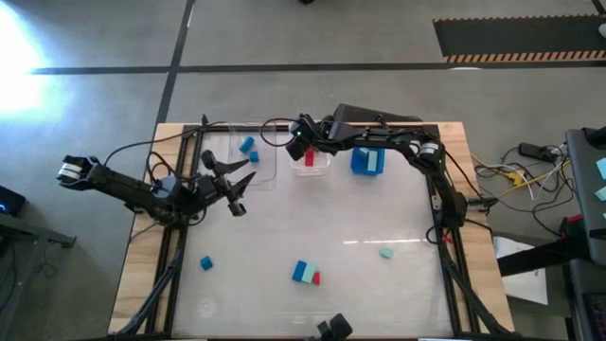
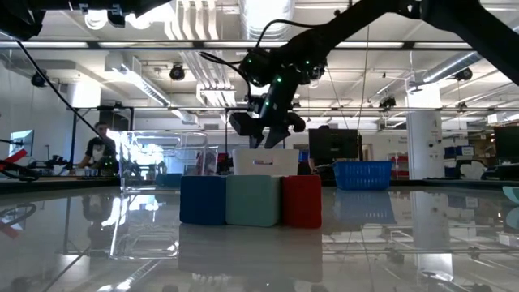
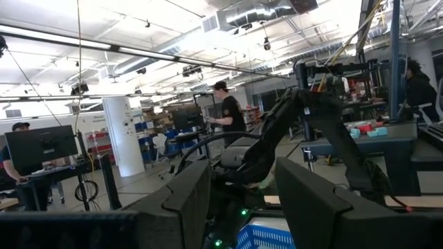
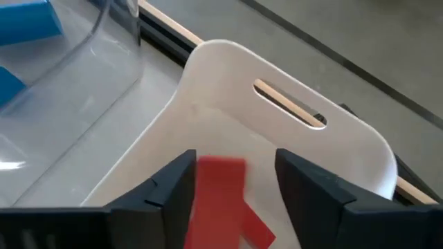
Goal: Sort & place blocks by color
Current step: Put the top red block into the white bin, then put the right blue block into the transparent bin
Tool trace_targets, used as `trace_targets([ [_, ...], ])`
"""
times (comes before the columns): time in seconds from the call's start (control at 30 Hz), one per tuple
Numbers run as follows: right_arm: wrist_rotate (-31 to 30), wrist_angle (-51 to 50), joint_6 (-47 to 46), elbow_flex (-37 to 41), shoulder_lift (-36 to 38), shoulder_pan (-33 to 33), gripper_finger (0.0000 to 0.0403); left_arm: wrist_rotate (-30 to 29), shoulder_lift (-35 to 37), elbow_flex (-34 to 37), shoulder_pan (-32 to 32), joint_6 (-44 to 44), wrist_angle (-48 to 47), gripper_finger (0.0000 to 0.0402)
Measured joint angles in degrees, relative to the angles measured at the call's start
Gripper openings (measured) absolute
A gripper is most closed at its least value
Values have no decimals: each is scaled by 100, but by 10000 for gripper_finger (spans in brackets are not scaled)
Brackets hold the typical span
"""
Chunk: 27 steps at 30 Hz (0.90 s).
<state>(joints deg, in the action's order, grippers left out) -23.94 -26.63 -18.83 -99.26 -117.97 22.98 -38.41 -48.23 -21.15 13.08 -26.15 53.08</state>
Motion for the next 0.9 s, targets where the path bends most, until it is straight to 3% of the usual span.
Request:
trace_targets([
  [0.23, 39, -184, 70, -11, 261, -42, 203, 0, -2, 2, 0, 0, -2, 148],
  [0.43, 16, -1269, 82, 1, 968, -446, 184, 0, -19, 2, 0, 15, 1, 148],
  [0.6, -241, -1966, -5, 326, 1668, -1187, 167, 0, -88, 7, 0, 31, 9, 148],
  [0.9, -308, -2015, -586, 1594, 2914, -2804, 134, 0, -216, -12, 0, 504, 0, 148],
])
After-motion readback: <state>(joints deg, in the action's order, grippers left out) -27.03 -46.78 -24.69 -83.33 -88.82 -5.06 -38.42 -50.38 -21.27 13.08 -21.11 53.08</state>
